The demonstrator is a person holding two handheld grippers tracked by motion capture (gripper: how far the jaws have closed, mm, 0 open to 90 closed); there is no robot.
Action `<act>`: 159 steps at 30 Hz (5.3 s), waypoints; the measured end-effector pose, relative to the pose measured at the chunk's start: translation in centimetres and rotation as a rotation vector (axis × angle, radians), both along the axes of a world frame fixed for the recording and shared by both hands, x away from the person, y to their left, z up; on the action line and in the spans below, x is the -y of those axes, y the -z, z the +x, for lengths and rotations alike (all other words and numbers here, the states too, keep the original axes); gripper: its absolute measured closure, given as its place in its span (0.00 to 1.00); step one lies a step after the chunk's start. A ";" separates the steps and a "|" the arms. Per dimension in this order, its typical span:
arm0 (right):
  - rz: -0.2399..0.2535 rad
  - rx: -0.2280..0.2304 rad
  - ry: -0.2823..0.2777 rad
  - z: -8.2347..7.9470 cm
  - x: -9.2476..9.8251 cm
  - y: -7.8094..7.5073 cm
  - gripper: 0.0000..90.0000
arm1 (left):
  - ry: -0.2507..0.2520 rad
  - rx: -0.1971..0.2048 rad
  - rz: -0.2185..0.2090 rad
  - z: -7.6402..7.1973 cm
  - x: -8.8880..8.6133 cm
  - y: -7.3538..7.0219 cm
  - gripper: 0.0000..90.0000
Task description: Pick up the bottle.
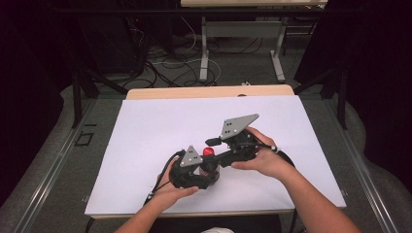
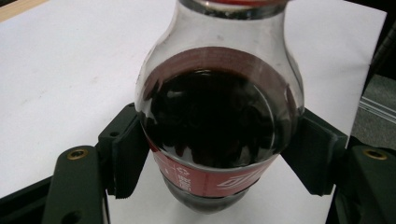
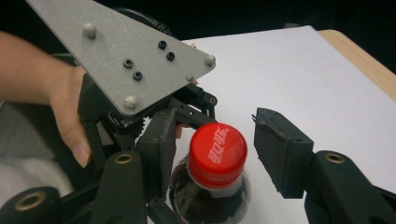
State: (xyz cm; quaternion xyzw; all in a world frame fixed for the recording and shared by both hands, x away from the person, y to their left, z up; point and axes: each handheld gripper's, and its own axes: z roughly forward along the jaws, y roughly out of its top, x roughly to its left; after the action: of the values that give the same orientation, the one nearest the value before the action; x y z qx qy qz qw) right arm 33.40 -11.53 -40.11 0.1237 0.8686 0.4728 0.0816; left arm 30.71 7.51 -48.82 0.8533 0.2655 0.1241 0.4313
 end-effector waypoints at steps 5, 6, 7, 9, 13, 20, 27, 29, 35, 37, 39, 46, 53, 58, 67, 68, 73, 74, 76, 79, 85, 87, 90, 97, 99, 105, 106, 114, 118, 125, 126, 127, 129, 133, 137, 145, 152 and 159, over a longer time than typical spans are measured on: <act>0.032 0.003 0.127 -1.2 -0.5 0.2 0.54 | -0.030 -0.013 -0.014 0.1 -0.2 0.0 0.33; 0.045 -0.032 0.190 -1.5 -0.6 0.4 0.54 | -0.032 -0.013 -0.017 0.1 -0.2 0.0 0.33; 0.046 -0.031 0.216 -1.6 -0.7 0.5 0.54 | -0.041 -0.009 -0.005 0.1 -0.2 -0.1 0.33; 0.050 -0.032 0.263 -1.7 -0.9 0.7 0.56 | -0.042 -0.008 -0.012 0.2 -0.2 0.0 0.33; 0.052 -0.045 0.303 -1.7 -1.1 1.0 0.64 | -0.028 -0.022 0.009 0.2 -0.4 -0.2 0.33; 0.040 -0.076 0.218 -0.8 -0.7 0.8 0.67 | -0.027 -0.012 -0.012 0.1 -0.3 0.0 0.33; -0.004 0.001 -0.081 1.2 0.3 0.3 0.67 | -0.007 -0.015 -0.020 -0.1 -0.1 -0.2 0.33; 0.007 -0.011 -0.059 1.1 0.3 0.3 0.62 | -0.012 -0.014 -0.020 -0.1 -0.2 -0.2 0.33; 0.036 -0.008 0.118 -1.1 -0.2 0.2 0.56 | -0.031 -0.007 -0.001 0.0 -0.3 -0.3 0.33; 0.033 0.014 0.156 -1.5 -0.5 0.4 0.57 | -0.030 -0.007 0.002 0.0 -0.4 -0.3 0.33; 0.022 0.037 0.166 -1.7 -0.7 0.6 0.58 | -0.022 -0.019 0.010 0.0 -0.4 -0.5 0.33; 0.025 0.061 0.164 -1.6 -1.5 1.0 0.59 | -0.030 -0.011 0.004 0.0 -0.2 -0.3 0.33; 0.013 0.015 0.079 -0.2 -1.1 0.9 0.68 | -0.020 -0.008 -0.001 -0.1 -0.1 -0.2 0.33; 0.031 -0.046 0.016 1.2 -0.1 0.6 0.69 | 0.001 -0.008 -0.005 -0.2 -0.1 -0.4 0.33; 0.064 -0.032 0.067 0.5 -0.2 0.5 0.52 | -0.015 -0.013 -0.011 0.0 -0.4 -0.4 0.33; 0.066 -0.023 0.088 0.2 -0.2 0.5 0.52 | -0.026 -0.004 -0.018 0.0 -0.4 -0.3 0.33; 0.040 0.006 0.175 -1.0 -0.6 0.6 0.52 | -0.045 -0.001 -0.019 0.2 -0.6 -0.4 0.33; 0.034 0.010 0.180 -1.1 -0.7 0.7 0.52 | -0.048 0.000 -0.022 0.2 -0.6 -0.4 0.33; 0.021 0.013 0.198 -1.4 -1.0 0.9 0.53 | -0.042 -0.006 -0.017 0.2 -0.6 -0.4 0.34; 0.017 0.030 0.216 -1.4 -1.5 1.0 0.55 | -0.046 -0.002 -0.013 0.0 -0.5 -0.4 0.34; 0.037 0.025 0.228 -1.1 -1.9 1.2 0.57 | -0.046 -0.006 -0.018 0.0 -0.5 -0.4 0.34; 0.034 0.033 0.216 -0.9 -2.1 1.1 0.59 | -0.035 -0.011 -0.017 0.0 -0.5 -0.5 0.34; 0.024 0.032 0.193 -0.6 -2.1 1.0 0.67 | -0.035 -0.002 -0.013 -0.1 -0.4 -0.4 0.34; 0.008 -0.014 0.001 1.1 -1.1 0.4 0.68 | -0.010 0.008 -0.041 -0.1 -0.4 -0.5 0.34; 0.003 -0.015 -0.031 1.3 -1.0 0.3 0.68 | -0.006 0.008 -0.043 -0.1 -0.4 -0.5 0.34; 0.044 -0.010 0.006 1.0 -0.9 0.1 0.53 | -0.022 0.007 -0.033 0.0 -0.5 -0.5 0.33; 0.038 0.007 0.066 0.4 -0.9 0.0 0.52 | -0.019 -0.002 -0.029 0.1 -0.6 -0.5 0.33; 0.022 -0.011 0.169 -0.8 -1.7 0.7 0.52 | -0.031 -0.009 -0.034 0.1 -0.7 -0.7 0.33; 0.025 -0.006 0.165 -0.8 -2.1 0.9 0.52 | -0.031 -0.005 -0.034 0.1 -0.6 -0.6 0.33; 0.031 -0.035 0.134 0.3 -1.9 0.7 0.67 | -0.018 -0.002 -0.034 0.0 -0.5 -0.5 0.34; 0.035 -0.037 0.119 0.5 -1.9 0.7 0.67 | -0.024 0.000 -0.044 -0.1 -0.4 -0.5 0.33; 0.034 -0.045 0.101 0.7 -1.9 0.6 0.68 | -0.022 0.000 -0.042 -0.1 -0.5 -0.5 0.33; 0.026 -0.050 0.058 1.0 -1.7 0.5 0.68 | -0.018 0.004 -0.050 -0.1 -0.5 -0.5 0.33; 0.010 -0.035 -0.030 1.6 -1.5 0.2 0.67 | -0.016 0.011 -0.051 -0.1 -0.5 -0.6 0.33; 0.043 -0.024 -0.005 1.4 -1.5 0.1 0.52 | -0.017 0.013 -0.046 0.0 -0.6 -0.6 0.33; 0.026 -0.021 0.180 -0.2 -1.5 0.2 0.49 | -0.037 0.005 -0.047 0.1 -0.8 -0.7 0.33; 0.044 -0.065 0.232 -0.4 -2.1 0.9 0.64 | -0.036 0.007 -0.038 0.1 -0.7 -0.6 0.33; 0.022 -0.083 0.101 1.0 -1.7 0.4 0.67 | -0.024 -0.001 -0.063 0.1 -0.8 -0.6 0.33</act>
State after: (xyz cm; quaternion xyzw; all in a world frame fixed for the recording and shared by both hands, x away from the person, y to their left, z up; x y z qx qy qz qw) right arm 34.37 -9.88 -40.53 0.1877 0.8587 0.4721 0.0677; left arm 30.79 8.29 -48.18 0.8362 0.2797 0.1204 0.4562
